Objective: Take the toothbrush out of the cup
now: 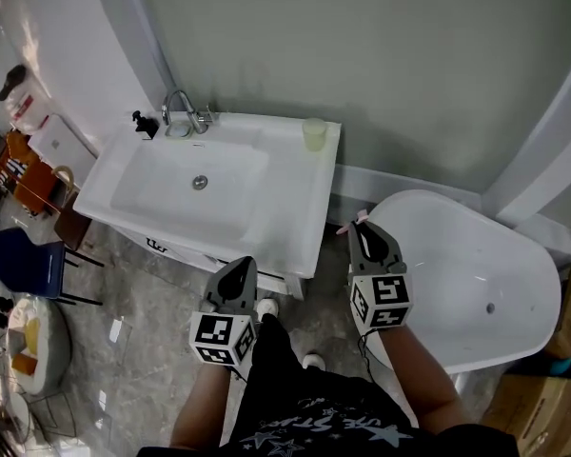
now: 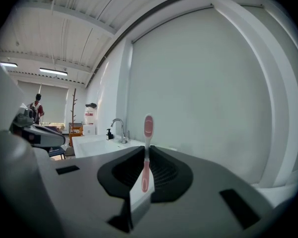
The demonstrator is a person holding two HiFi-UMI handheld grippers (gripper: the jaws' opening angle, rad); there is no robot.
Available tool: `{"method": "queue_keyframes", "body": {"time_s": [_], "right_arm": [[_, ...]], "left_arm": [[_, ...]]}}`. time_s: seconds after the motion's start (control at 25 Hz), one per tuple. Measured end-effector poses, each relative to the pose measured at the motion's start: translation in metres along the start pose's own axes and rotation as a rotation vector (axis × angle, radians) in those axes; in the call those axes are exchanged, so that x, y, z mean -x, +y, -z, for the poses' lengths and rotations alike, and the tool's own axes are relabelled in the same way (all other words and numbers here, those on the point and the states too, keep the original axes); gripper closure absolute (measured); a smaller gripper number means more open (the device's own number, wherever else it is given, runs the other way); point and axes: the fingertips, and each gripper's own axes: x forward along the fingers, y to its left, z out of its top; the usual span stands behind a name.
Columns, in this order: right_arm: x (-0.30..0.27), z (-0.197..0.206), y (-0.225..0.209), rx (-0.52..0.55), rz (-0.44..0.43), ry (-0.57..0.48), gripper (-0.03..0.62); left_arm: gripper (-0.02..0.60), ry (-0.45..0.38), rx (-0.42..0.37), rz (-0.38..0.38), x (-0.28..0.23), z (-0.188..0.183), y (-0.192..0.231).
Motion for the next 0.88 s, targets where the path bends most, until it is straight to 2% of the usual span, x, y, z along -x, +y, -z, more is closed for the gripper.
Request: {"method": "queue_keyframes", "body": {"time_s": [0.32,0.6,0.76,0.88], "right_arm": [[0.033,0.029,0.013,-0.006,-0.039,0.056,0.552],[0.043,0.036,0.027,0.015,-0.053,0.071,0.553],[0.056,0.039,0.041,0.025,-0.051,0.088,0.553],[0.070,0.041,0.059,0.023,-0.049,0.094,0.553]], "left_arm": [[0.569,0.038,0.000,-0.041,0.049,0.022,-0.017],[0.569,0.058,0.030,-0.059,0.074,0.038,-0.011],[0.569,0.038,0.053,-0.081,0.100,0.038,-0.009],[0.569,0.025,0.043,-0.099,0.129,0.043,-0.002]]}}
